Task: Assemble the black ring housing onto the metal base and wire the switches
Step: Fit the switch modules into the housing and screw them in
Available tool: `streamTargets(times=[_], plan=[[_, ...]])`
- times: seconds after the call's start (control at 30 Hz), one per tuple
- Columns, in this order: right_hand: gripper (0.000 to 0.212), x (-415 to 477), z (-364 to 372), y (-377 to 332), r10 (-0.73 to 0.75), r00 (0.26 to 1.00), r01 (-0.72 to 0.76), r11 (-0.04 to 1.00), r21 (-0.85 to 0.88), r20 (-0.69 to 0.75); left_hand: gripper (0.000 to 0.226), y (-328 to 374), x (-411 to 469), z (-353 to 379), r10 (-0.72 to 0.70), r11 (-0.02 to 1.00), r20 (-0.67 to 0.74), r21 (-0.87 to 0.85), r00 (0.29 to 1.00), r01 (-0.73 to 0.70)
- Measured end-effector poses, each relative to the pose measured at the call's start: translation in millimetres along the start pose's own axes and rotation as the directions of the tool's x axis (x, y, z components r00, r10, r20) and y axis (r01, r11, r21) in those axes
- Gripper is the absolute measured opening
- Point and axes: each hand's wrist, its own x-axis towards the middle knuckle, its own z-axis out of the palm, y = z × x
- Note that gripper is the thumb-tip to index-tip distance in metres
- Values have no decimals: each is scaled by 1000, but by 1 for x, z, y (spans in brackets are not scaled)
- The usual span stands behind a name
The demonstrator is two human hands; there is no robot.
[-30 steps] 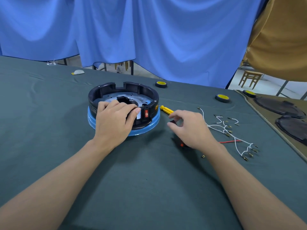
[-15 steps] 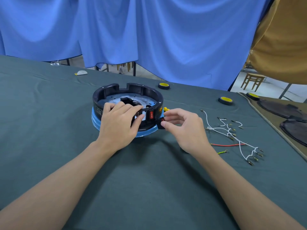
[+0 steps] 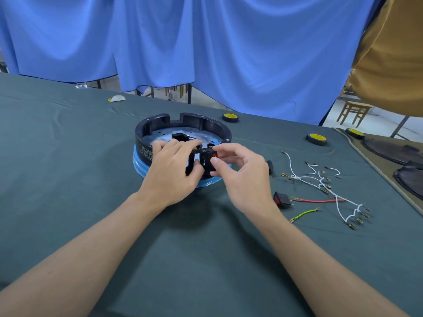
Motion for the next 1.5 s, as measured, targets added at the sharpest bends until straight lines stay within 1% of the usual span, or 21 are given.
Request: streamTargets(times=[0.13,0.27,0.37,0.67,0.77,0.93,1.03,1.23,1.3,1.4,1.5], plan=[[15,-1,3,5,-62,997,57,993,-105,-42,31,-2,1,3,-6,1000,-33,28,999,7],[14,-2,3,7,-121,992,114,976,-184,-26,32,-2,2,3,6,998,-27,58,1000,-5],[12,-3,4,8,-158,987,149,953,-263,-11,22,-2,2,3,1,997,-38,81,999,2],[11,-2,3,15,-179,984,168,952,-254,-21,19,-3,3,4,-7,996,-46,87,999,11],[11,-1,4,16,-205,979,196,935,-294,-2,19,-3,3,4,-7,996,-50,84,999,11],[20,1,6,14,-254,966,259,909,-328,58,19,-2,4,4,-12,998,-58,68,998,16],[20,3,5,12,-245,965,262,905,-336,93,21,-1,4,4,-18,998,-57,61,998,22],[19,7,2,8,-220,964,262,893,-367,151,33,0,4,3,-23,999,-53,35,998,25],[18,9,0,9,-184,971,229,898,-377,152,32,0,4,3,-29,999,-52,33,998,31],[16,11,-2,9,-124,984,158,937,-310,127,25,0,4,3,-42,999,-52,31,998,44],[15,11,-2,9,-140,982,172,937,-304,126,26,1,3,3,-50,999,-46,19,998,51]])
